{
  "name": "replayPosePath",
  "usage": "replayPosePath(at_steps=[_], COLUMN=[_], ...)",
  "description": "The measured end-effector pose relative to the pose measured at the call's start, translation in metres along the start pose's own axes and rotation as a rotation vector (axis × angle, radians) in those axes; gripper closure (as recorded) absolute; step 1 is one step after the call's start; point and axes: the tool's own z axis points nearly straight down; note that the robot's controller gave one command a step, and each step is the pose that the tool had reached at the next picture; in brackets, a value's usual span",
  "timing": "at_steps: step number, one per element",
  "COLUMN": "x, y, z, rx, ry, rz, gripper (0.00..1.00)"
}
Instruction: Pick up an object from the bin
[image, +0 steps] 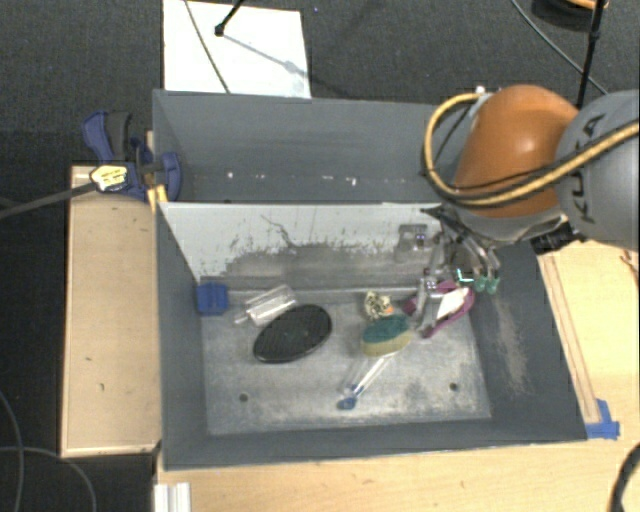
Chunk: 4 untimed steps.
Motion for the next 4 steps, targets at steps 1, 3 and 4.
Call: replayPosePath(at_steps=[1,3,4], x=[0.009,0.018,0.019], y=[0.026,-0.019,-0.022], z=[-0.029,0.124,0.125], rx=[0.002,-0.001,0.002], ry=[-0.012,-0.013,-0.011], rz=[-0.44,-0.656,-0.653], gripper=[0.0,0.0,1.0])
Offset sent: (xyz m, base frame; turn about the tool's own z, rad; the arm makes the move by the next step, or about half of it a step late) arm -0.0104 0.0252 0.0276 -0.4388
